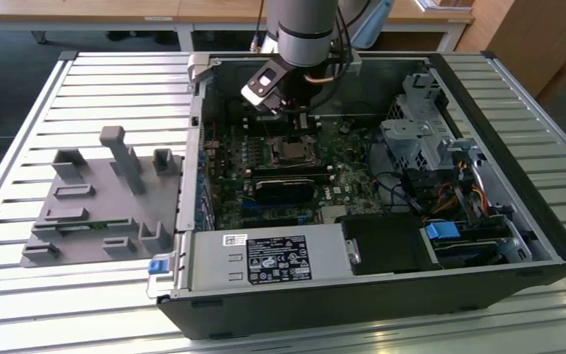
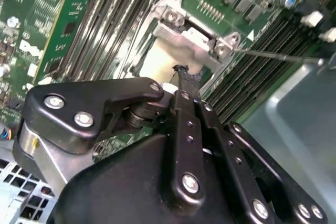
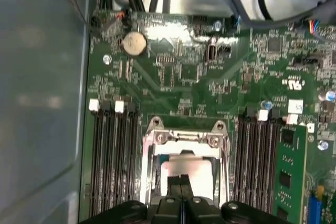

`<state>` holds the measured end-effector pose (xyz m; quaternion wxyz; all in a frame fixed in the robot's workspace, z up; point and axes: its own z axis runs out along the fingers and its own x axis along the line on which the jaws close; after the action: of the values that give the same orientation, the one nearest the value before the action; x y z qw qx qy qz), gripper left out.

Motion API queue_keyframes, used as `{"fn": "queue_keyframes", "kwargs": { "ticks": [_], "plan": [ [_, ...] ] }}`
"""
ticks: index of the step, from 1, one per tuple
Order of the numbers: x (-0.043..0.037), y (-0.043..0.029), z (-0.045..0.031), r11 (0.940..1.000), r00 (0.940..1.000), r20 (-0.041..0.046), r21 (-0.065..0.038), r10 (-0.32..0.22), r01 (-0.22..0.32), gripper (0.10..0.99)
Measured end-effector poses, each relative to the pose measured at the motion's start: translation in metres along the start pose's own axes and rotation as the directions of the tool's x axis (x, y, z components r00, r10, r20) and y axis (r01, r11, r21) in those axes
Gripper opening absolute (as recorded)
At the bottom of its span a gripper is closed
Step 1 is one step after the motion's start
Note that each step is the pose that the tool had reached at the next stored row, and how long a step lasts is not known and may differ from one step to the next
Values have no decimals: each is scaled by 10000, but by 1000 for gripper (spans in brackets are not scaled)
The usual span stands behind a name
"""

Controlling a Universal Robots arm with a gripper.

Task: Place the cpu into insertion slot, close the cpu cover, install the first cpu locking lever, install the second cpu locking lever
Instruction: 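Close the cpu cover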

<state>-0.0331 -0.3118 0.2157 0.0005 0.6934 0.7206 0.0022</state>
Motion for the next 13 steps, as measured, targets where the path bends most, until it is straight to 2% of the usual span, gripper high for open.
{"fn": "queue_keyframes", "kwargs": {
  "ticks": [7, 13],
  "plan": [
    [6, -147, 54, 10000, 10000, -1, -1, 1, -1, 106],
    [7, -162, 114, 10000, 10000, -2, 0, -1, 1, 106]
  ]
}}
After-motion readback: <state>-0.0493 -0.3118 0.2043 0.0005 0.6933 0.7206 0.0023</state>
